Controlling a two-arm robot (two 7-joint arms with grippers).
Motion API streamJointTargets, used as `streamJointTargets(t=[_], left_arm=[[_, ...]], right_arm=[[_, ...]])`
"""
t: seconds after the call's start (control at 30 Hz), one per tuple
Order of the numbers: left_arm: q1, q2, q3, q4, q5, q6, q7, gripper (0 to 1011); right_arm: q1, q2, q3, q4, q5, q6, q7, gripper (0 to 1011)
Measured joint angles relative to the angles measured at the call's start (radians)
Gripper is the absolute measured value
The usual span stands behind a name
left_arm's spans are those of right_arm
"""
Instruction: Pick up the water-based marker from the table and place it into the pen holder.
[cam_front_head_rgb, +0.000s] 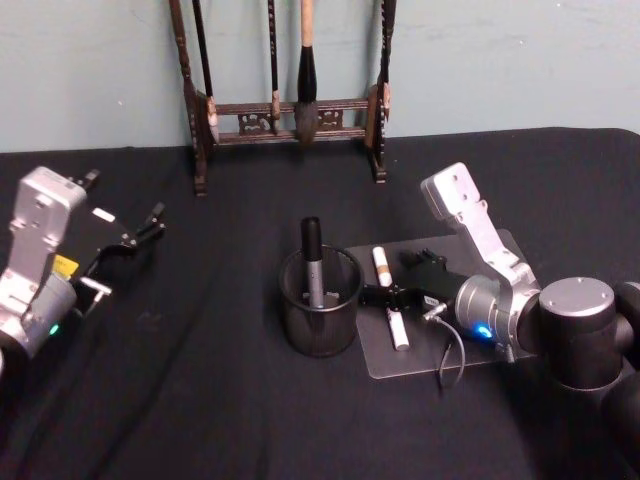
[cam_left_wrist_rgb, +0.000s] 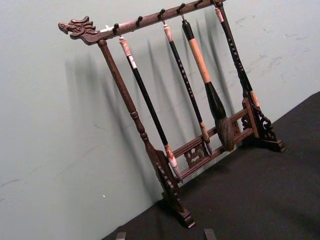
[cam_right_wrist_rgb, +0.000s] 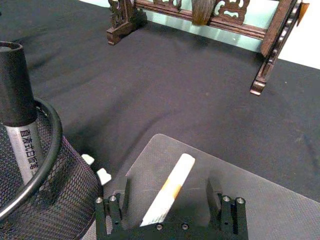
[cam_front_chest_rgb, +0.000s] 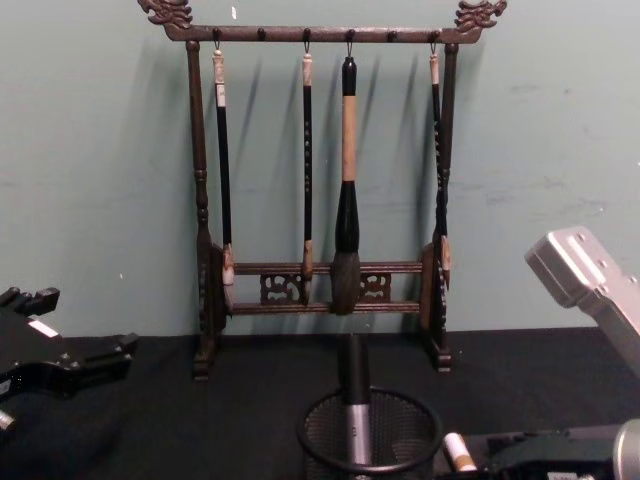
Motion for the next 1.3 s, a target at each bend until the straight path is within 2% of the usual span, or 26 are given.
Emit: streamJointTargets(t=[1.07, 1.3], left_arm=[[0.000, 0.000, 0.000, 0.000, 0.000, 0.000, 0.000, 1001], [0.000, 0.000, 0.000, 0.000, 0.000, 0.000, 0.000, 1001]], right_arm=[[-0.003, -0.002, -0.001, 0.002, -0.010, -0.011, 0.005, 999], [-0.003, -0.002, 0.000, 0.001, -0.009, -0.010, 0.004, 870]])
